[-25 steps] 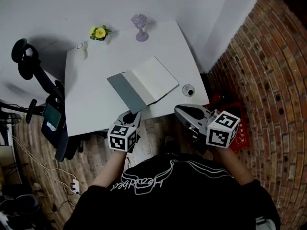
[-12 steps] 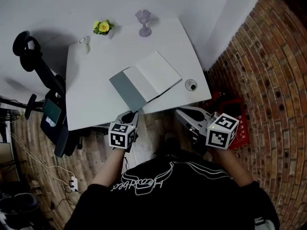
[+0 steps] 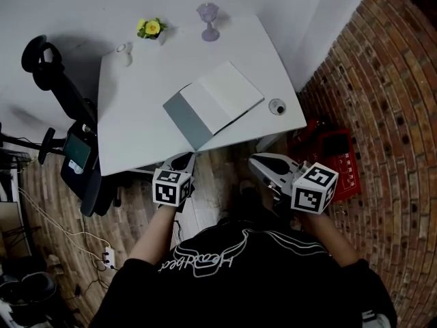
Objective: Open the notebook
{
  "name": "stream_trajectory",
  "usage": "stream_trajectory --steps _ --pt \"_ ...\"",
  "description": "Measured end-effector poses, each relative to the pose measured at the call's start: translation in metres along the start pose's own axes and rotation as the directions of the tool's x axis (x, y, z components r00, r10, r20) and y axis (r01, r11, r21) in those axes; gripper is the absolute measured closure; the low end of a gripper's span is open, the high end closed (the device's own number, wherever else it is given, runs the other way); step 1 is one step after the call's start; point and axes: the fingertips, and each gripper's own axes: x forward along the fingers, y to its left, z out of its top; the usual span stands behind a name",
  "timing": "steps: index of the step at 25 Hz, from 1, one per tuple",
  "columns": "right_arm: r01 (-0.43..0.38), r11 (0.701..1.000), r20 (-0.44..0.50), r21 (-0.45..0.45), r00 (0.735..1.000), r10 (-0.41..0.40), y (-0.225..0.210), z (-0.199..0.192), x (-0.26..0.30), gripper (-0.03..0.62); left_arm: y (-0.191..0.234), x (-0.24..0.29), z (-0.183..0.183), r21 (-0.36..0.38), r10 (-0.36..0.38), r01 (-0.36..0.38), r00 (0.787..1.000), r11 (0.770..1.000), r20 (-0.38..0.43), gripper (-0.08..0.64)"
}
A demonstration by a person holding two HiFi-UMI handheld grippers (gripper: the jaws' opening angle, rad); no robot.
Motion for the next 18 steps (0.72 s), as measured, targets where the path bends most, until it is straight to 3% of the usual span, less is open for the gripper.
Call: stream_trajectory --steps 5,10,18 --pt "-0.001 1.0 0.021 0.006 1.0 0.001 0.01 -0.008 -0.006 0.592 -0.007 -0.025 0.003 0.021 -0.009 0.009 1.0 1.0 0.02 0.526" --pt "-0.035 0.998 0.024 -0.043 0.999 0.036 0.037 -0.013 0.003 0.592 -0.028 -0.067 0.029 0.002 -0.093 0.094 0.99 0.996 0.108 0.526" --pt "-0.086 0.991 0.047 -0.107 0.995 0.091 0.081 -0.008 0.008 0.592 -0.085 -0.148 0.078 0.124 -0.259 0.234 0.927 0.964 0.273 0.526"
